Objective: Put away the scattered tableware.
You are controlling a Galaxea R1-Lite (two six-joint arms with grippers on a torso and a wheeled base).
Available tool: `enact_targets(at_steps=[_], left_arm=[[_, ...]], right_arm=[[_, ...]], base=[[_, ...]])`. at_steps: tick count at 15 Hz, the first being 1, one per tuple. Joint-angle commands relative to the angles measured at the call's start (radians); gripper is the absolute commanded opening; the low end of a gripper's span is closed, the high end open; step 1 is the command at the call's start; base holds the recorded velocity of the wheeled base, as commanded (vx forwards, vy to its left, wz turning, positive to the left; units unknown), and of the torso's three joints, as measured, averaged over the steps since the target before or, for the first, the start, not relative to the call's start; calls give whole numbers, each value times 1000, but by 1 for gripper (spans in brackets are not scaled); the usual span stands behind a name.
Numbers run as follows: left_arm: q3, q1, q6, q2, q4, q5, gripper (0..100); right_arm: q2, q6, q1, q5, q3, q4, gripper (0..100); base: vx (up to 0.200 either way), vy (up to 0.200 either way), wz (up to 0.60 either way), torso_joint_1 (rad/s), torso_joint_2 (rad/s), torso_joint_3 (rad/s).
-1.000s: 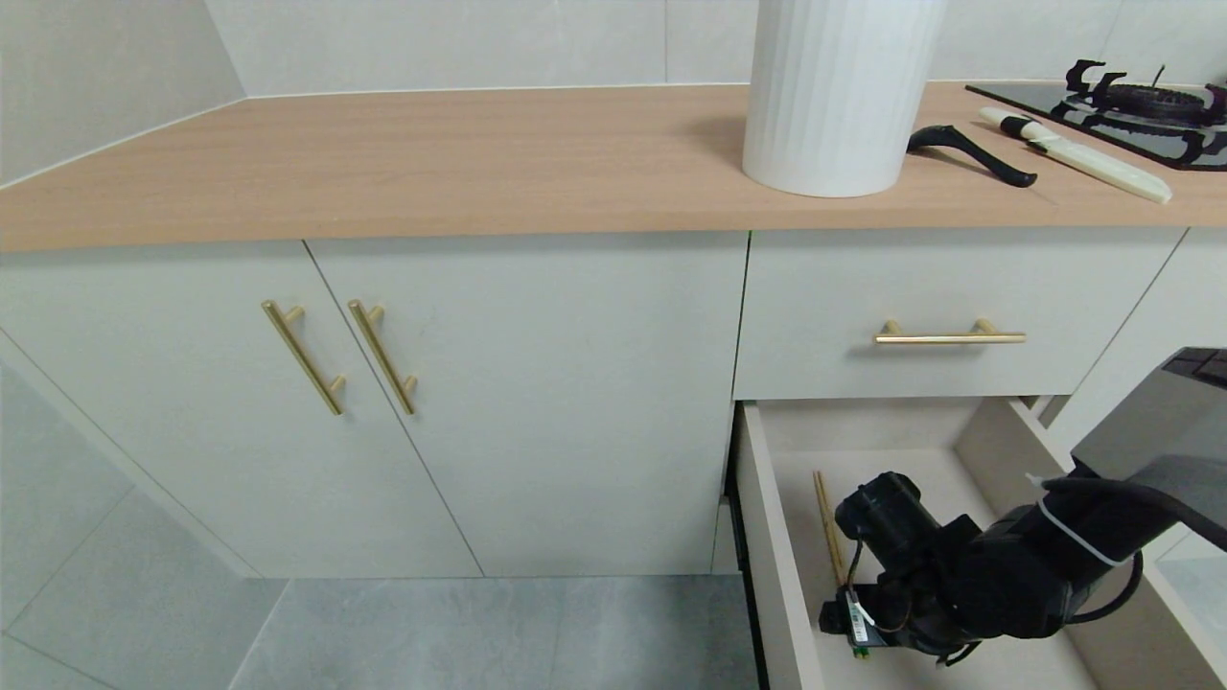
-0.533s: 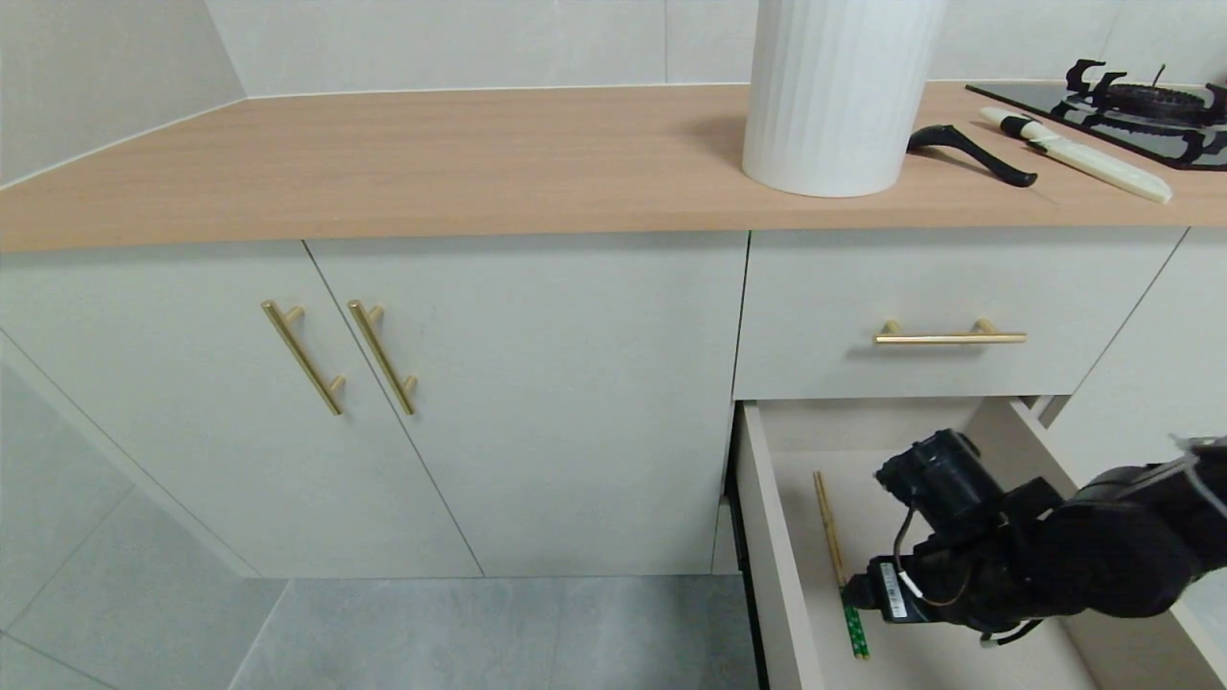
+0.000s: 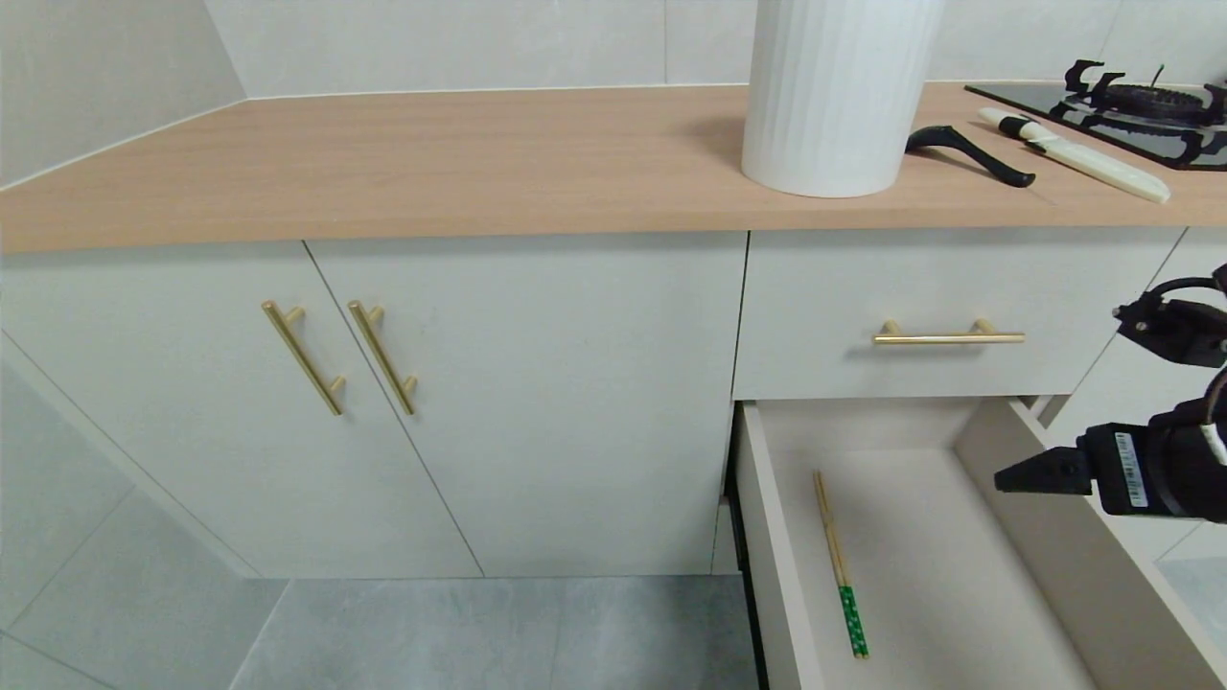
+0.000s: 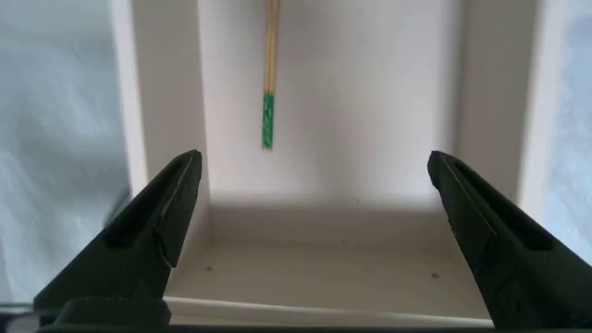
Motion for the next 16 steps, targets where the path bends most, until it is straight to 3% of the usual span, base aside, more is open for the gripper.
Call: enact_targets(at_steps=[1, 5, 9, 16], left_arm=[[0, 0, 0, 1, 0, 0, 100], [0, 0, 0, 1, 0, 0, 100], [0, 0, 0, 1, 0, 0, 100], [0, 0, 0, 1, 0, 0, 100]], right_arm=[[-53, -10, -10, -1, -8, -1, 100], [-67, -56, -12, 2, 20, -9, 100], [-67, -56, -12, 2, 20, -9, 100], [-67, -56, -12, 2, 21, -9, 100]], base=[[0, 0, 0, 0, 0, 0], [0, 0, 0, 14, -29, -8], [0, 0, 0, 139, -204, -221], [0, 0, 0, 151, -552, -256]])
